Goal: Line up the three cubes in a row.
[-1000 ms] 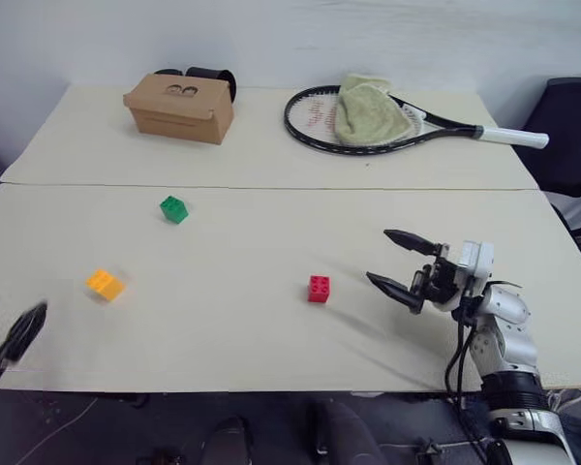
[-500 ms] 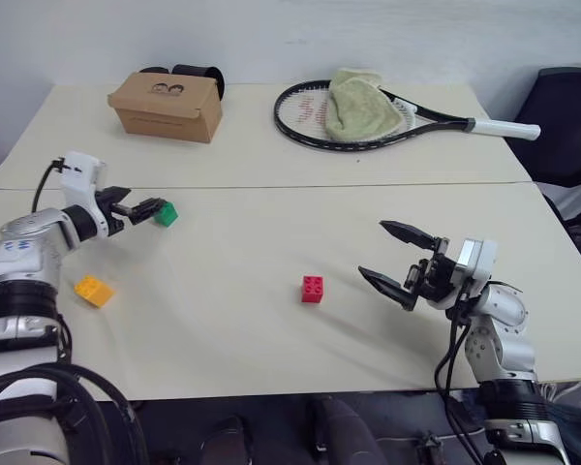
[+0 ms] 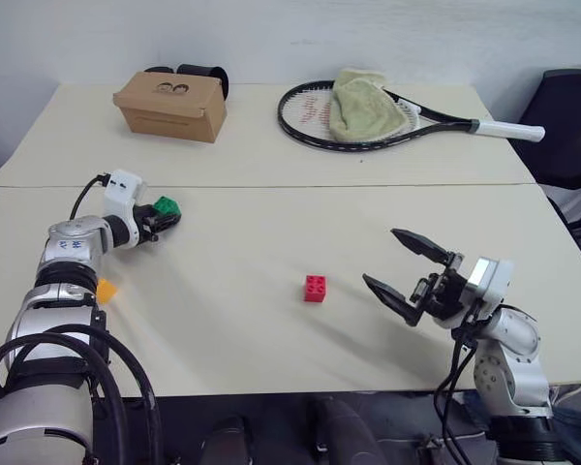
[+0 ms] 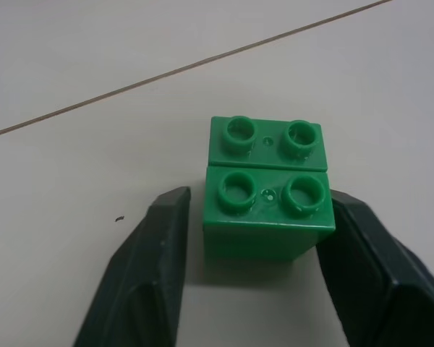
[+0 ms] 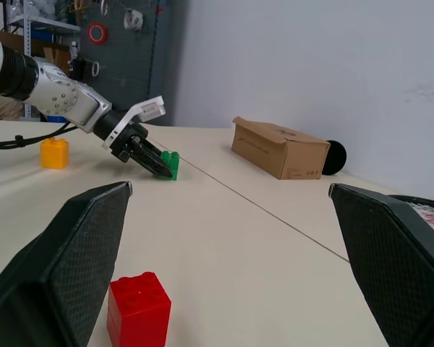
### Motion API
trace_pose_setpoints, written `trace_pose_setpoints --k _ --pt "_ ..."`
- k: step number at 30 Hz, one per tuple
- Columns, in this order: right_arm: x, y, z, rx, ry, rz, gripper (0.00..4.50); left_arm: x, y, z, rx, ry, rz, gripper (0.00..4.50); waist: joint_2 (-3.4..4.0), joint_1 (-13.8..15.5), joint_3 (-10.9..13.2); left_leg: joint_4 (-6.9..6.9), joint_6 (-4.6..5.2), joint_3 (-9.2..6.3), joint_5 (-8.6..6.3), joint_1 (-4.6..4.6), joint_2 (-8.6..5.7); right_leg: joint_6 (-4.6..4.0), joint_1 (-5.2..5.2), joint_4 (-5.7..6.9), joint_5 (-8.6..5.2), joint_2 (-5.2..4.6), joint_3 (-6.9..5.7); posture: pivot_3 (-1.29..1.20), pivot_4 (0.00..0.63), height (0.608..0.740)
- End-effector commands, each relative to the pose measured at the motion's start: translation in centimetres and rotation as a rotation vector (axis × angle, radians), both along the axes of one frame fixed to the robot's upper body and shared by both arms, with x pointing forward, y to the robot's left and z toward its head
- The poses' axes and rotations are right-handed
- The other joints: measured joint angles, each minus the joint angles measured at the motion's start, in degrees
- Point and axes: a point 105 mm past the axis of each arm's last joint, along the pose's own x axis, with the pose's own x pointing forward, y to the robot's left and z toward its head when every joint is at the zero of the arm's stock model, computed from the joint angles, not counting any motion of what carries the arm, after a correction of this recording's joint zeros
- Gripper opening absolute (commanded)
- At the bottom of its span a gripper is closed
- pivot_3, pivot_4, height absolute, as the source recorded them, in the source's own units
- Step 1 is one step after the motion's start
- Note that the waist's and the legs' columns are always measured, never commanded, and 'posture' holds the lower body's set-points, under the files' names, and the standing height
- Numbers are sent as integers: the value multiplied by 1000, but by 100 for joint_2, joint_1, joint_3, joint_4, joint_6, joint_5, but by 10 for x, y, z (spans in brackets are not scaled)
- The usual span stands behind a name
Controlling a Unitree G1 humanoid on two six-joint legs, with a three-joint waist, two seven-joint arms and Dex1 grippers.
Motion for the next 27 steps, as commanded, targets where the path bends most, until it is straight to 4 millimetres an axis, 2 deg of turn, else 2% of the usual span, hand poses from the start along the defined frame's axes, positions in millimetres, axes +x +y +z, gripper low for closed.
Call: trace_pose_setpoints --k 1,4,5,8,11,13,16,20,27 --pt "-5 -2 9 -21 -38 -1 4500 0 2 22 8 -68 -48 1499 0 33 0 1 0 1 0 0 0 0 0 0 0 0 0 0 150 740" --pt "-6 -6 7 -49 -18 12 4500 -13 -41 44 12 -159 -410 1491 -2 77 1 6 0 10 0 -5 -2 0 0 0 0 1 -7 0 150 740" --pt "-7 -8 6 -63 -9 21 4500 -24 -59 46 59 -169 -581 1491 -2 89 1 9 0 23 0 -7 -2 0 2 0 0 2 -12 0 150 740" --pt "-13 -14 2 -126 22 64 4500 -58 -99 34 185 -120 -953 1491 -1 164 1 16 0 31 0 -11 -1 -1 8 -2 0 -3 -23 0 150 740" --pt "-19 -20 -4 -187 59 108 4500 -83 -126 14 293 -58 -1161 1491 2 197 1 17 4 30 -2 3 -1 -1 23 -6 0 -4 -11 0 150 740" --pt "-21 -20 -6 -223 78 136 4500 -92 -141 2 313 -28 -1220 1491 1 198 1 29 5 21 -3 1 3 -1 25 -2 0 0 21 0 150 740" --pt "-22 -19 -7 -230 92 144 4500 -94 -159 -8 311 -25 -1239 1491 1 199 2 40 8 1 -5 0 7 4 27 1 3 13 41 0 150 740" --pt "-23 -17 -6 -222 95 143 4500 -92 -167 -17 327 -23 -1223 1491 1 191 1 43 13 -15 -11 2 15 8 27 0 5 54 59 0 150 740" --pt "-26 -16 -7 -209 101 128 4500 -90 -173 -25 342 -6 -1207 1491 1 212 1 49 18 -16 -18 0 23 8 27 -1 5 55 58 0 150 740"
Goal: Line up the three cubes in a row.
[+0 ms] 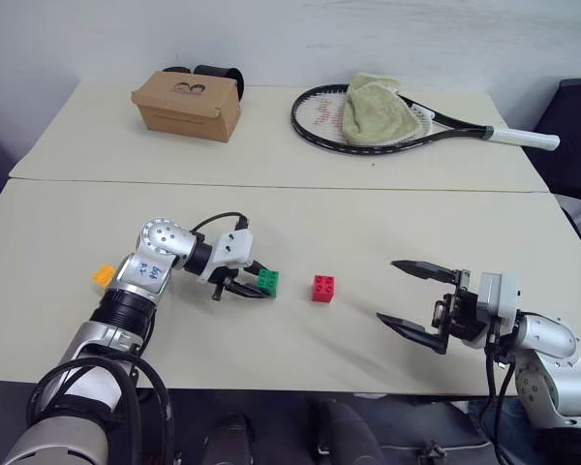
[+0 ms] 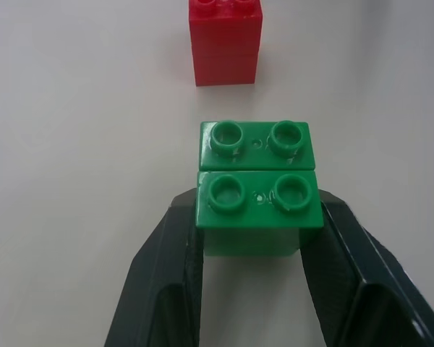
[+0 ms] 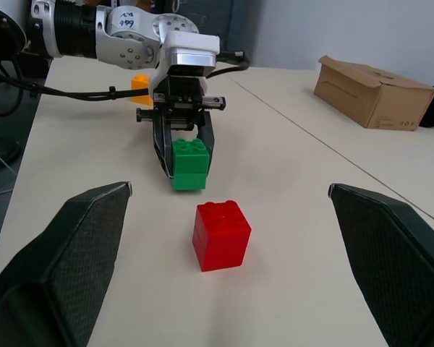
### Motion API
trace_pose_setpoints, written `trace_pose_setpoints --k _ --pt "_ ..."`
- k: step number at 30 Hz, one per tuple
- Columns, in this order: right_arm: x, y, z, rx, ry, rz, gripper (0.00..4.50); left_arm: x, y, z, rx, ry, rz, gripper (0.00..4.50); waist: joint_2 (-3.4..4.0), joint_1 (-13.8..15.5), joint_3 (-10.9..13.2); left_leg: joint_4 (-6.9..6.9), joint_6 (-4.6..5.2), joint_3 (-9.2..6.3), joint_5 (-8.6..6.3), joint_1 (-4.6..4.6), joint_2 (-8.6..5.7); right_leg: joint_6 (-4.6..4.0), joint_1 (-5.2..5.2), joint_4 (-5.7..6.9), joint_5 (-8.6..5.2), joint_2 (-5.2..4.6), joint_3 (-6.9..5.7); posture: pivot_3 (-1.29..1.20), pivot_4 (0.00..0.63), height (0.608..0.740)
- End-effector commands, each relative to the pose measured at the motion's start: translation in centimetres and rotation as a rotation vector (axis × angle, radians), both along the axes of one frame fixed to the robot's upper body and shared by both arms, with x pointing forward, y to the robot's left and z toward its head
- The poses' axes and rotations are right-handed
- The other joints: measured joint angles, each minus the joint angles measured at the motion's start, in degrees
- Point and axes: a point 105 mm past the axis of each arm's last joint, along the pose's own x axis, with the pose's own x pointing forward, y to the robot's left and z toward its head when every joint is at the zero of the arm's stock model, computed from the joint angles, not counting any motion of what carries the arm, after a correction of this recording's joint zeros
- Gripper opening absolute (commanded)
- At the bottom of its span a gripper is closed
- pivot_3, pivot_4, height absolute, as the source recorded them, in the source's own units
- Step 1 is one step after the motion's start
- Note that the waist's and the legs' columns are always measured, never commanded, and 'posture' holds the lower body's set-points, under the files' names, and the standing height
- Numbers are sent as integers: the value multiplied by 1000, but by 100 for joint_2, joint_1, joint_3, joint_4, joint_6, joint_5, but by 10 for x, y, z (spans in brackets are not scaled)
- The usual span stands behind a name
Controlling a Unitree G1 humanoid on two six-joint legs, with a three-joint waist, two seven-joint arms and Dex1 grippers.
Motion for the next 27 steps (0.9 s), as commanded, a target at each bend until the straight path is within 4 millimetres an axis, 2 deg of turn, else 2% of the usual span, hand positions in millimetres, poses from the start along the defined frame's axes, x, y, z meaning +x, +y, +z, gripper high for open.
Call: trace_pose_setpoints --k 1,4,8,10,12,14,18,21,22,24,25,27 --pt "-4 2 11 20 -44 -3 4500 0 -6 0 -5 -9 -5 1491 0 2 0 0 0 0 0 0 0 0 0 0 0 0 0 0 150 740" --pt "-5 4 12 25 -47 -6 4500 1 -7 -3 7 6 15 1491 0 -1 0 1 1 0 0 0 -1 0 0 0 0 2 0 0 150 740" --pt "-5 6 13 31 -50 -7 4500 5 -5 2 -12 1 46 2821 0 -2 0 1 0 1 0 1 0 0 0 2 0 6 0 0 150 740" --pt "-4 7 14 34 -50 -6 4500 5 -2 11 -38 -26 63 3451 0 -3 0 1 0 1 -1 1 1 0 0 1 0 6 1 0 150 740" --pt "-2 7 15 36 -49 0 4500 -3 8 23 -56 -48 56 4011 0 -15 0 1 0 1 -1 1 12 0 0 1 0 4 2 0 150 740" --pt "0 7 15 38 -48 7 4500 -12 17 32 -56 -61 47 4011 1 -52 0 2 -7 9 -4 1 37 -1 -2 2 0 3 9 0 150 740" --pt "8 8 15 53 -48 46 4500 -38 61 74 -141 -132 168 4011 2 -148 1 4 -17 7 -8 7 53 -9 -2 9 -3 6 8 0 150 740" --pt "12 13 15 72 -57 78 4500 -55 94 89 -227 -175 317 4011 8 -151 4 3 -23 5 -11 11 62 -19 -1 12 -9 2 1 0 150 740" --pt "12 14 15 77 -58 88 4500 -59 104 92 -255 -186 374 4184 13 -154 6 3 -22 2 -11 11 62 -21 -1 12 -10 1 -1 0 150 740" --pt "14 21 15 93 -61 122 4500 -69 144 90 -330 -246 592 4485 17 -159 8 3 -21 4 -14 12 60 -21 0 10 -10 -2 -1 0 150 740" --pt "14 25 15 106 -62 146 4500 -82 170 90 -401 -294 715 4485 18 -189 8 3 -21 5 -14 13 61 -21 0 11 -10 -3 0 0 150 740" --pt "14 32 15 116 -73 186 4500 -107 207 83 -459 -339 913 4485 17 -245 8 3 -22 12 -23 17 68 -24 -2 13 -11 1 2 0 150 740"
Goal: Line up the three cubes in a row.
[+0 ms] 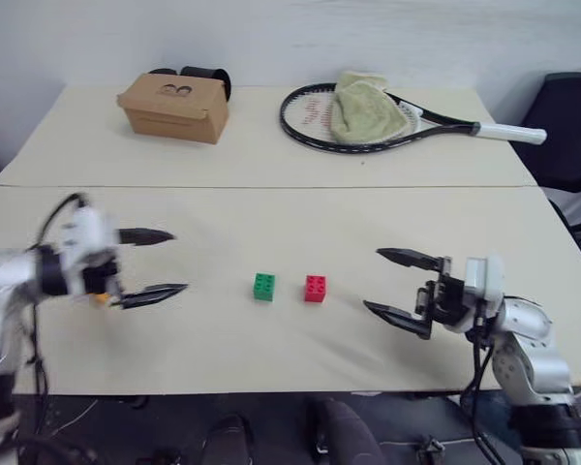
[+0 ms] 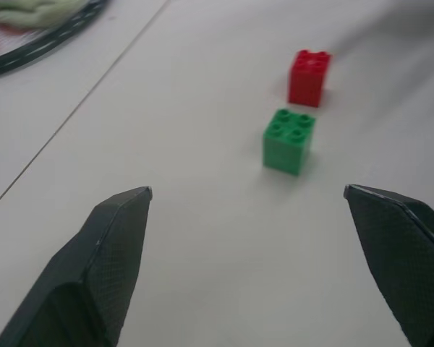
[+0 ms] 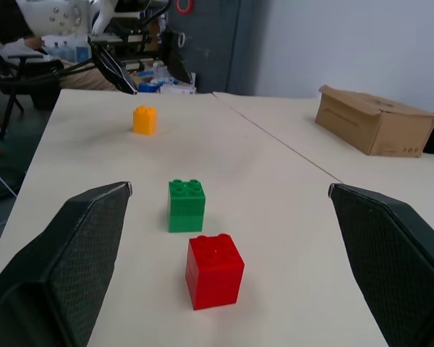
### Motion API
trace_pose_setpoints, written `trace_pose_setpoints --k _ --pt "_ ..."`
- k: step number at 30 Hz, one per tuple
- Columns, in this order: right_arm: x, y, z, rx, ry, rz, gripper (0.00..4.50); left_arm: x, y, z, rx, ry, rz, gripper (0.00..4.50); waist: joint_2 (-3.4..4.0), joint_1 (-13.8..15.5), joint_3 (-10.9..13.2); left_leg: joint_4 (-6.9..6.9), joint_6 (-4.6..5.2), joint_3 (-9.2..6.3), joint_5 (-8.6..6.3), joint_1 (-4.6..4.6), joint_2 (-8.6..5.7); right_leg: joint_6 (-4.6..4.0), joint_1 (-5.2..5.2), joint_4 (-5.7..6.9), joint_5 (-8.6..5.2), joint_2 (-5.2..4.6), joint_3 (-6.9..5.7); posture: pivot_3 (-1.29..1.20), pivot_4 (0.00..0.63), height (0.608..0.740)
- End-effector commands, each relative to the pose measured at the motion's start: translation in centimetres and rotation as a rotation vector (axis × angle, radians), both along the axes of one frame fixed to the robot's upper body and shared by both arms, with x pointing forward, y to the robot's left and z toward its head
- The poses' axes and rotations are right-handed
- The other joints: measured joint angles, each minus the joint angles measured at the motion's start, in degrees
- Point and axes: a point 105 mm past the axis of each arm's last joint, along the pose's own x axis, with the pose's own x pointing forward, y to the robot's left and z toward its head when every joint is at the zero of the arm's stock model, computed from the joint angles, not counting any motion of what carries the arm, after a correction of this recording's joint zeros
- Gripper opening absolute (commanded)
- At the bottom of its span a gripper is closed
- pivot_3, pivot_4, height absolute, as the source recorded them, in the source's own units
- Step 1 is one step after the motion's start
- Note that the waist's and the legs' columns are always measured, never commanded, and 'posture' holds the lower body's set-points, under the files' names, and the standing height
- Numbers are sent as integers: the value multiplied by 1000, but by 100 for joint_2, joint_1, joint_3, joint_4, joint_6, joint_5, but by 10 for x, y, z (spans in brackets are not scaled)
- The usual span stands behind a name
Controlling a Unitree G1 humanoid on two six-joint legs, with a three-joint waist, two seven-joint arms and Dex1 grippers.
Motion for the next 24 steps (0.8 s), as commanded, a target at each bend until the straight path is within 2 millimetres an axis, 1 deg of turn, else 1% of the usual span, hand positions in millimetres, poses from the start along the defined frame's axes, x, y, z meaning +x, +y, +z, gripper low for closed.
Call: trace_pose_setpoints --k 1,3,5,6,7,9,11,13,17,19,24 --pt "-4 10 5 26 -44 80 4500 -46 68 -1 -75 -89 365 4485 -8 -31 -1 3 -1 -11 -2 -6 2 -4 -1 -2 -2 0 -11 0 150 740" --pt "-6 16 6 27 -63 119 4500 -76 96 -21 -72 -41 544 4485 -9 -61 -2 2 26 -8 -28 -3 8 -6 1 -7 -4 2 -9 0 150 740" --pt "-8 22 6 23 -81 156 4500 -105 117 -37 -113 -6 690 4485 -13 -56 -3 3 28 -11 -30 -3 8 -7 5 -16 -4 -1 -13 0 150 740" --pt "-9 25 5 20 -88 173 4500 -118 124 -45 -136 21 743 4485 -17 -32 -5 3 31 -12 -32 2 5 -7 12 -16 -4 -4 -14 0 150 740" --pt "-9 27 5 19 -93 183 4500 -125 127 -50 -158 41 769 4485 -23 -12 -9 3 35 -15 -36 4 1 -7 16 -19 -4 -9 -18 0 150 740" --pt "-9 31 6 18 -102 197 4500 -129 126 -53 -188 69 768 4485 -35 64 -16 3 40 -23 -40 5 -8 -8 21 -19 -4 -19 -25 0 150 740" --pt "-8 32 7 19 -106 200 4500 -121 122 -52 -193 71 741 4485 -47 122 -24 3 41 -30 -40 6 -15 -11 24 -19 -6 -28 -33 0 150 740" --pt "-7 33 7 19 -106 201 4500 -105 118 -50 -199 73 706 4485 -54 156 -29 3 42 -33 -40 7 -21 -14 27 -18 -8 -39 -37 0 150 740" --pt "-7 34 6 14 -104 203 4500 -60 104 -51 -192 106 598 4485 -59 198 -33 0 42 -36 -40 6 -23 -19 27 -15 -10 -44 -46 0 150 740" --pt "-7 34 5 11 -103 201 4500 -42 97 -54 -187 141 546 4485 -60 190 -34 -3 41 -32 -40 6 -23 -19 26 -14 -10 -43 -45 0 150 740" --pt "-10 36 5 6 -110 199 4500 -16 96 -61 -158 178 506 4485 -60 46 -34 -5 32 -10 -44 4 -12 -18 13 -14 -10 -29 -34 0 150 740"
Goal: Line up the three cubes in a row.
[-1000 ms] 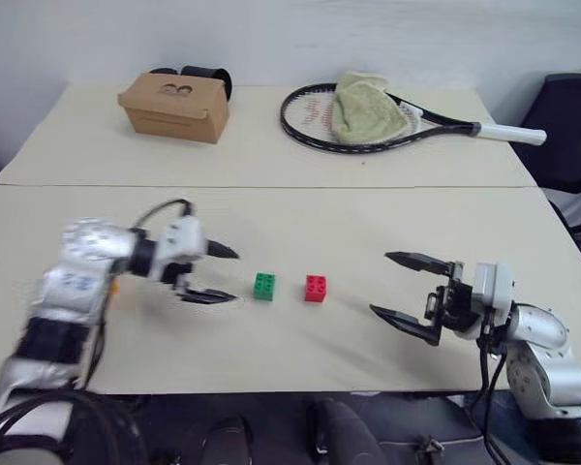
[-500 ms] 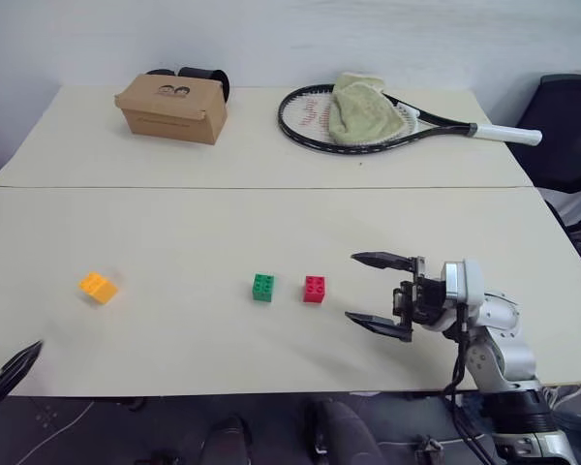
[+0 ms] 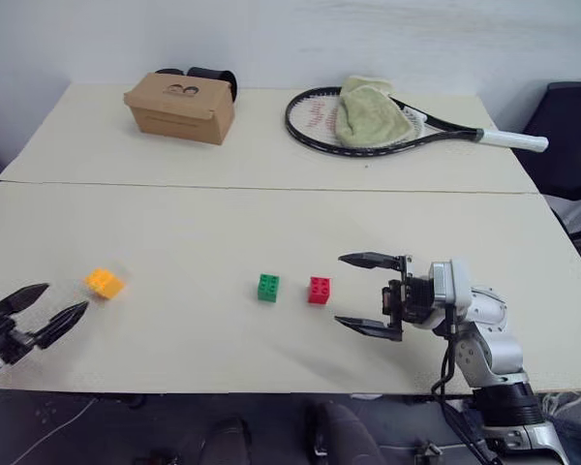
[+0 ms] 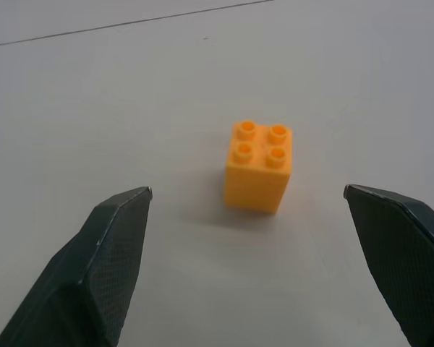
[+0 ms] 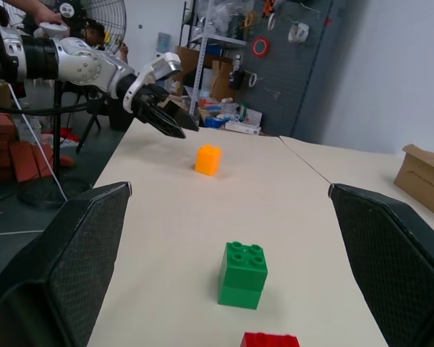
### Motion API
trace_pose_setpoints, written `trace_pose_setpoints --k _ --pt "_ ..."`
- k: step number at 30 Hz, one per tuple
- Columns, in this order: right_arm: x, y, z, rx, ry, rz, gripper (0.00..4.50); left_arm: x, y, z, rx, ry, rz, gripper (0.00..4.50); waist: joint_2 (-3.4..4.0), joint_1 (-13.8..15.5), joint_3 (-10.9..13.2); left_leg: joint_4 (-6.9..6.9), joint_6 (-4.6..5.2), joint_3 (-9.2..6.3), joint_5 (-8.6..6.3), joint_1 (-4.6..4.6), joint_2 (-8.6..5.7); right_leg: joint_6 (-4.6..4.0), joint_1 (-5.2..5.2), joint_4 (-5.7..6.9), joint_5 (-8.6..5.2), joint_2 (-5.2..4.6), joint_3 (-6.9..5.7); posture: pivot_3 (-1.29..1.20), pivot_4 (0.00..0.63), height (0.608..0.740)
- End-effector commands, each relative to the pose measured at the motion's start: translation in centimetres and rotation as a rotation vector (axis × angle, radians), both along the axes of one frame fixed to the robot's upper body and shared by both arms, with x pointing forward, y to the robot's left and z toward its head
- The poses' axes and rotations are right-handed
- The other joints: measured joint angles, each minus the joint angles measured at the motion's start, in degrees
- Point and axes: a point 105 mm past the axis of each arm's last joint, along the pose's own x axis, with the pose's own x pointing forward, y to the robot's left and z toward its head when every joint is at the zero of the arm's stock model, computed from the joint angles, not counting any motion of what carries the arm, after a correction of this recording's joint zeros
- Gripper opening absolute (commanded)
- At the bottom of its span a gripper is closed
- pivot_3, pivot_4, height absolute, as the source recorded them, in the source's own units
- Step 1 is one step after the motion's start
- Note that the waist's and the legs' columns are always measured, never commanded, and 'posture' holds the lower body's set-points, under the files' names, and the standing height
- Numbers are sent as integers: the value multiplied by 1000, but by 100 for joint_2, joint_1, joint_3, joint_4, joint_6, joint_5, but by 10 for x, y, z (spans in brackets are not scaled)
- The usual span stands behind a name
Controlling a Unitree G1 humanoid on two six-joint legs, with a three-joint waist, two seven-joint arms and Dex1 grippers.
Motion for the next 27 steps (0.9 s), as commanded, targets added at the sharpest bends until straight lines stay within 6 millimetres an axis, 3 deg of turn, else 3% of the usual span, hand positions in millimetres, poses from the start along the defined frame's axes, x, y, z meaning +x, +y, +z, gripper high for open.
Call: trace_pose_setpoints --k 1,4,12,17,22,27 --pt "-6 2 5 8 -40 5 4500 10 5 -3 18 28 -6 4485 0 -20 0 0 -2 1 1 -1 5 0 -1 -2 0 6 2 0 150 740" --pt "-7 2 6 9 -42 -4 4500 20 3 -3 20 15 -40 3925 1 -26 1 1 -10 3 3 0 16 0 -7 1 0 19 5 0 150 740" --pt "-9 -3 3 -3 -29 -37 4500 32 -2 0 20 -18 -108 1475 1 4 0 2 -14 7 5 1 18 -1 -7 5 -1 23 7 0 150 740" --pt "-9 -13 3 -24 -23 -69 4500 41 -42 17 125 -41 -375 1464 0 37 0 5 -14 7 6 0 18 -1 -7 6 -1 23 5 0 150 740" --pt "-10 -20 1 -50 -11 -81 4500 41 -99 7 333 33 -838 1464 6 57 1 9 -18 19 8 -4 8 -1 -4 3 -1 22 4 0 150 740" --pt "-12 -24 0 -63 -7 -98 4500 59 -136 5 388 9 -1080 1464 8 44 2 16 -21 40 10 -6 -11 -1 -6 6 0 39 4 0 150 740"
